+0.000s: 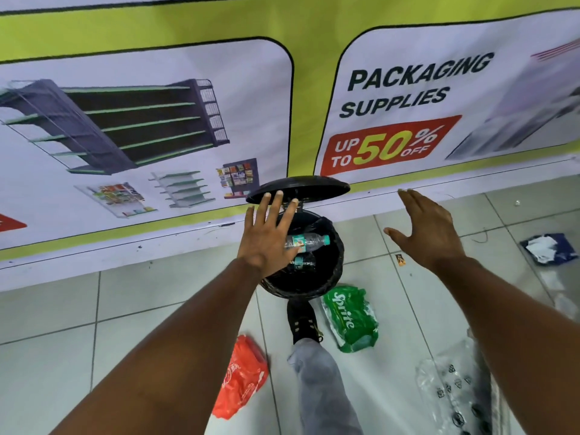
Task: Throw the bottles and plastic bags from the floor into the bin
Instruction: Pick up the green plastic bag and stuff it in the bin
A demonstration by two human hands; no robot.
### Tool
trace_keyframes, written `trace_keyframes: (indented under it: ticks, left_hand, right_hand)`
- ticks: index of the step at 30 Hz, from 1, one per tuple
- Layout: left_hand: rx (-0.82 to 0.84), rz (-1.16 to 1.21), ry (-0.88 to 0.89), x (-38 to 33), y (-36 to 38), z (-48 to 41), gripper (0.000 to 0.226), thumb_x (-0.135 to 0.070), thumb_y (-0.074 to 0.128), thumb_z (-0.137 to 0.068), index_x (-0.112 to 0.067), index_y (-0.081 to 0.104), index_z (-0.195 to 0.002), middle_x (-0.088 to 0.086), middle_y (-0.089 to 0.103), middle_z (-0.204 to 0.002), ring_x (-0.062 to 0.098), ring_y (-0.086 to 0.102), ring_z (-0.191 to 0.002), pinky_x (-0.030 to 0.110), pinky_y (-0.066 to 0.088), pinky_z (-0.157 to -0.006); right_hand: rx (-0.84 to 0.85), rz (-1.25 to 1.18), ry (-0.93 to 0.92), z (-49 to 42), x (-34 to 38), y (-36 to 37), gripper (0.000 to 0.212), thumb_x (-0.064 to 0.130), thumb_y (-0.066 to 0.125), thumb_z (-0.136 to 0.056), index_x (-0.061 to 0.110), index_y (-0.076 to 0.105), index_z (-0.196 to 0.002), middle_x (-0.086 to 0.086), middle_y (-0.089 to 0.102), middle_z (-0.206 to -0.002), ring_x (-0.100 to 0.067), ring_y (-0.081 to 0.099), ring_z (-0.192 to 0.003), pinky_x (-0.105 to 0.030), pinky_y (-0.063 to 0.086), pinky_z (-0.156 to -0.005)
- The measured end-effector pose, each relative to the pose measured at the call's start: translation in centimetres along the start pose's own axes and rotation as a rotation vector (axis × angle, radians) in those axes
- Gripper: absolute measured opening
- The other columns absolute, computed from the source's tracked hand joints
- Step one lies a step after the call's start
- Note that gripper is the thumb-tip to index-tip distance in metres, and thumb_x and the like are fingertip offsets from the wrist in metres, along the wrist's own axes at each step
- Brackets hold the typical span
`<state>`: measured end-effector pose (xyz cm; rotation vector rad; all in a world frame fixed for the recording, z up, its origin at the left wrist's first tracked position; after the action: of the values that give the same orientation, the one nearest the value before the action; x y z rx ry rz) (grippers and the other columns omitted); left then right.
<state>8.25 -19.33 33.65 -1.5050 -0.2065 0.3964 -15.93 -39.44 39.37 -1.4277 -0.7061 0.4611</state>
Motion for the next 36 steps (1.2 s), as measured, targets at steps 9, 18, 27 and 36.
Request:
trace_keyframes:
  ticks: [9, 18, 27, 36]
  left_hand:
    - [0.022, 0.032, -0.079, 4.2, -1.2, 2.1, 0.108, -0.075, 0.049, -0.078, -0.028, -0.017, -0.150, 0.011, -0.006, -0.163, 0.032, -0.008, -0.148, 0.056, 0.008, -0.118]
    - [0.034, 0.132, -0.057, 5.4, 6.8, 8.3, 0.095, -0.070, 0.046, -0.080, -0.019, 0.012, -0.153, 0.016, 0.016, -0.160, 0.037, 0.013, -0.146, 0.058, 0.023, -0.114]
    - [0.076, 0.205, 0.178, 0.7, 16.1, 3.8, 0.091, -0.063, 0.057, -0.082, -0.017, 0.021, -0.151, 0.014, 0.022, -0.159, 0.033, 0.015, -0.147, 0.055, 0.026, -0.114]
    - [-0.009, 0.256, 0.272, -1.0, 20.5, 1.6, 0.088, -0.061, 0.063, -0.082, -0.014, 0.031, -0.149, 0.014, 0.031, -0.155, 0.030, 0.020, -0.146, 0.058, 0.027, -0.112]
  right_hand:
    - [0.039, -0.002, -0.104, -1.0, 3.3, 2.1, 0.078, 0.042, 0.067, -0.084, 0.018, 0.028, -0.146, -0.011, 0.038, -0.150, -0.030, 0.036, -0.136, -0.048, 0.029, -0.110]
    - [0.277, -0.037, -0.009, 4.8, 0.0, 14.3, 0.076, 0.036, 0.070, -0.080, 0.013, 0.035, -0.144, -0.015, 0.045, -0.145, -0.030, 0.039, -0.134, -0.043, 0.031, -0.109]
    - [0.468, 0.027, 0.148, 8.0, -5.9, 29.5, 0.076, 0.042, 0.067, -0.081, 0.017, 0.033, -0.144, -0.009, 0.043, -0.147, -0.029, 0.036, -0.135, -0.043, 0.031, -0.109]
    - [0.607, 0.120, 0.388, 7.1, -10.1, 40.6, 0.064, 0.049, 0.066, -0.079, 0.014, 0.047, -0.127, -0.011, 0.054, -0.127, -0.032, 0.045, -0.119, -0.045, 0.040, -0.095]
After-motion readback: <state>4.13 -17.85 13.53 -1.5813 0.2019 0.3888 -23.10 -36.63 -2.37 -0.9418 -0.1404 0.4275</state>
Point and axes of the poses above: each hand's wrist, its own z-axis away from the middle knuckle, its own y-axis out of the palm, x = y × z, the point moved 2 cm from there along -z, towards the middle knuckle
